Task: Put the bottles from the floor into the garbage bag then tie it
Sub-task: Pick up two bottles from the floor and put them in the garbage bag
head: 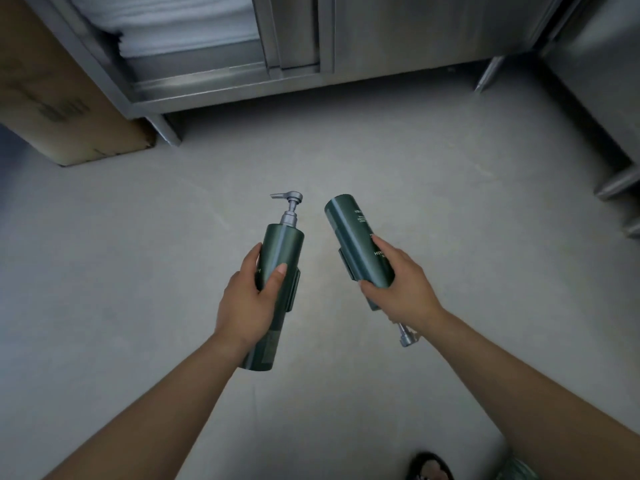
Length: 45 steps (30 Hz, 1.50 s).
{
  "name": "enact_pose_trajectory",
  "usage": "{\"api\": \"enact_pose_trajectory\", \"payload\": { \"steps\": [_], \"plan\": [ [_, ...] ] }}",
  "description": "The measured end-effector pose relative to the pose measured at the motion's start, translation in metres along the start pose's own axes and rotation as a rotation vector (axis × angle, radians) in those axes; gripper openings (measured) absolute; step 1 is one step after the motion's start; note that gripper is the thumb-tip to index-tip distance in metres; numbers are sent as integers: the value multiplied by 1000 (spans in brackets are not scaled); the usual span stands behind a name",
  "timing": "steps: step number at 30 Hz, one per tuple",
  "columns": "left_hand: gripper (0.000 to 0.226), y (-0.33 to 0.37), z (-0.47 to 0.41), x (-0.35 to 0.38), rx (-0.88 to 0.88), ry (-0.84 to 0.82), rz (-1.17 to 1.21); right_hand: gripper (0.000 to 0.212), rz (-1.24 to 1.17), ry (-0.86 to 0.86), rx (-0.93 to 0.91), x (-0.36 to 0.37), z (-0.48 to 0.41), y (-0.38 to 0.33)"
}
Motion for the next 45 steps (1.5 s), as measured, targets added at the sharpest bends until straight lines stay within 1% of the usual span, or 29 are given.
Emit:
{"api": "enact_pose_trajectory", "payload": {
  "steps": [3,6,14,18,22,26,33,39,41,43,45],
  "plan": [
    [52,47,30,-72,9,6,6,77,-18,-23,21,-24,33,-81],
    [52,100,63,-143,10,17,22,76,-34,-40,4,-53,63,-167],
    [50,236,184,-319,-92,120,153,76,-42,-102,-30,-134,165,-394],
    [52,279,234,-391,-129,122,201,74,-74,-141,-46,-151,206,-484],
    [48,294,275,-450,-126,151,246,73,-101,-163,-82,-147,232,-558],
    [47,282,309,-501,-147,214,260,71,-92,-191,-118,-128,253,-611],
    [45,255,342,-575,-173,337,308,71,-72,-269,-223,-80,269,-676],
    [38,244,350,-599,-229,435,365,73,-38,-394,-294,-51,258,-708],
    [38,242,349,-603,-252,482,377,73,-28,-443,-329,-43,247,-714],
    [42,239,351,-604,-291,550,397,73,-14,-505,-365,-36,233,-722],
    [38,239,356,-606,-330,637,420,73,3,-564,-411,-28,220,-731]
  ]
}}
Point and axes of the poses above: each hand's wrist, its own z-axis away from the middle knuckle, its own x-axis out of the palm, y = z × x, the point moved 2 cm from there along -z, towards the middle knuckle, and after that the axes turned 6 degrees about z, right-handed, at the moved point
